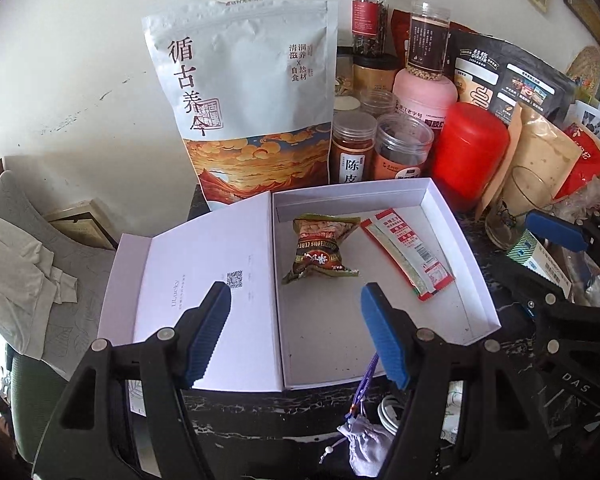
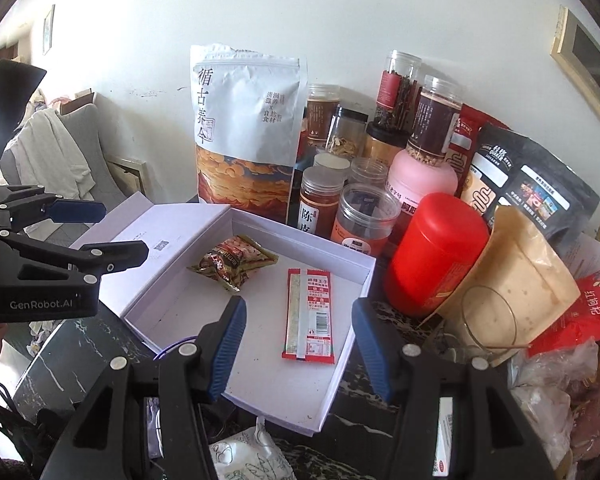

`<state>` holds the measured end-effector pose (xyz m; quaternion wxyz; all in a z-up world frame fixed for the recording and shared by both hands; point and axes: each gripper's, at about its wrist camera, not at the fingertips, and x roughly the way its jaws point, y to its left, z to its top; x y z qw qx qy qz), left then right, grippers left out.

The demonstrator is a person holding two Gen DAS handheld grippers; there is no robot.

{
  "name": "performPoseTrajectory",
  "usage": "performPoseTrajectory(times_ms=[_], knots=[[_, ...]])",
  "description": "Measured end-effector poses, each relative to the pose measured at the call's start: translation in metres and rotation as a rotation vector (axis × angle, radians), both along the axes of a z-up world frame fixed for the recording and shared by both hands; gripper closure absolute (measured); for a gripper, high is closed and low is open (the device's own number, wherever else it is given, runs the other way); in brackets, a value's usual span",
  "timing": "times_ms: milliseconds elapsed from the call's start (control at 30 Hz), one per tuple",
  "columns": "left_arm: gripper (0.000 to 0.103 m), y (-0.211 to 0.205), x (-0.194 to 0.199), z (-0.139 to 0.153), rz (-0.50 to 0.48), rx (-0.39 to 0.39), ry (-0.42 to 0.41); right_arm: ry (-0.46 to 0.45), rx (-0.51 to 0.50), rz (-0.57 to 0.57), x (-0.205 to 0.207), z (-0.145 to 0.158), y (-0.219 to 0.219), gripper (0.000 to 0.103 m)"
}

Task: Organize objects
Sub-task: 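Withdraw both tools up and away from the white box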

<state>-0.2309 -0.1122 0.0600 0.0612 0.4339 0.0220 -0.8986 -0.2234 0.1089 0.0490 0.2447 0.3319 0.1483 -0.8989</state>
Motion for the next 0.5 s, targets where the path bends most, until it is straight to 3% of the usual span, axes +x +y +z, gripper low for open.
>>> performPoseTrajectory(times_ms=[500], knots=[[0.037,0.021,0.098,0.039,0.012,-0.015,0.071,0.068,-0.022,0.027,0.081,0.030,0.019,0.047]])
